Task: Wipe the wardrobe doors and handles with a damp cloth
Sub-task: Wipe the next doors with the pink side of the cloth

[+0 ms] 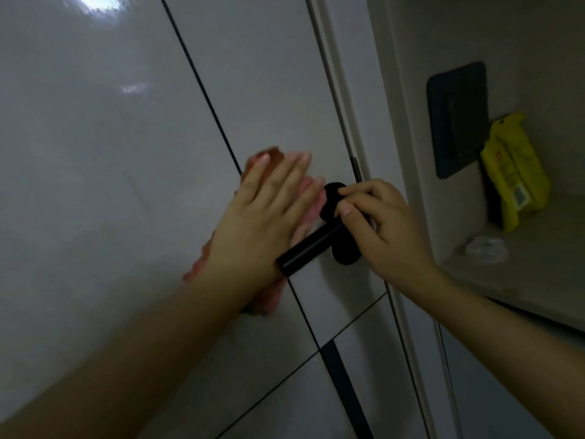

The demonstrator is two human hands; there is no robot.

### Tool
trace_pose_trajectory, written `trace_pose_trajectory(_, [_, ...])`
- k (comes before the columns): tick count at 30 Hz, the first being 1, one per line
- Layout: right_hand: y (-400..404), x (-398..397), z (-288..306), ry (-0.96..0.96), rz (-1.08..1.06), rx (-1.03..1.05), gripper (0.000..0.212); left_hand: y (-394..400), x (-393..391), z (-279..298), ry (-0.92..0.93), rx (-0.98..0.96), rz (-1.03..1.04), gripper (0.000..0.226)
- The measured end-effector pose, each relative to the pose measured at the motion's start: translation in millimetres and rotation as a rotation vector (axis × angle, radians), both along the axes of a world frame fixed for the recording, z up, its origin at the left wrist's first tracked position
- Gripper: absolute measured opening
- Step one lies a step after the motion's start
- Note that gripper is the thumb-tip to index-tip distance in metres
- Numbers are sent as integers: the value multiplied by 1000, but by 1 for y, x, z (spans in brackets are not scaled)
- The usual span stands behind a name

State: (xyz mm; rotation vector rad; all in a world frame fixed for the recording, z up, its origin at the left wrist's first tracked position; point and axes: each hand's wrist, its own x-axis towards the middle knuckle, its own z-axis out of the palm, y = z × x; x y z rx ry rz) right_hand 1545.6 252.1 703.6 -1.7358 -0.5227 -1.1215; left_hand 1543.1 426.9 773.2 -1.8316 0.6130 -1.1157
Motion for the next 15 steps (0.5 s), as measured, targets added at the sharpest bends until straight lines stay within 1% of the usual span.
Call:
trace_pose_trajectory(1, [1, 1, 0, -13, 1, 6, 46, -4, 1, -9, -37, -61, -11, 68])
trace_pose_trajectory(3, [0, 2, 0, -29, 15, -5, 44, -10, 2, -36, -34, -219, -94, 65])
trace_pose_trajectory(4, [-2, 3, 2, -37, 12, -21, 42, -11, 2, -50, -45, -268, -115, 62])
trace_pose_trajectory(5, [-3, 4, 3, -48, -1, -41, 41, -11, 4, -63, -83, -295, -110, 60])
trace_pose_trajectory(7, [-4, 4, 6, -74, -27, -81, 41, -8, 9, -79, -157, -284, -95, 57])
trace_pose_trajectory(10, [-3, 3, 5, -68, -37, -119, 41, -10, 14, -82, -218, -273, -99, 55])
trace_pose_trajectory(13, [-5, 4, 5, -63, -76, -161, 41, -17, 19, -76, -271, -353, -127, 54])
trace_pose_trajectory(15, [-5, 4, 6, -74, -87, -184, 40, -25, 20, -85, -272, -417, -141, 55])
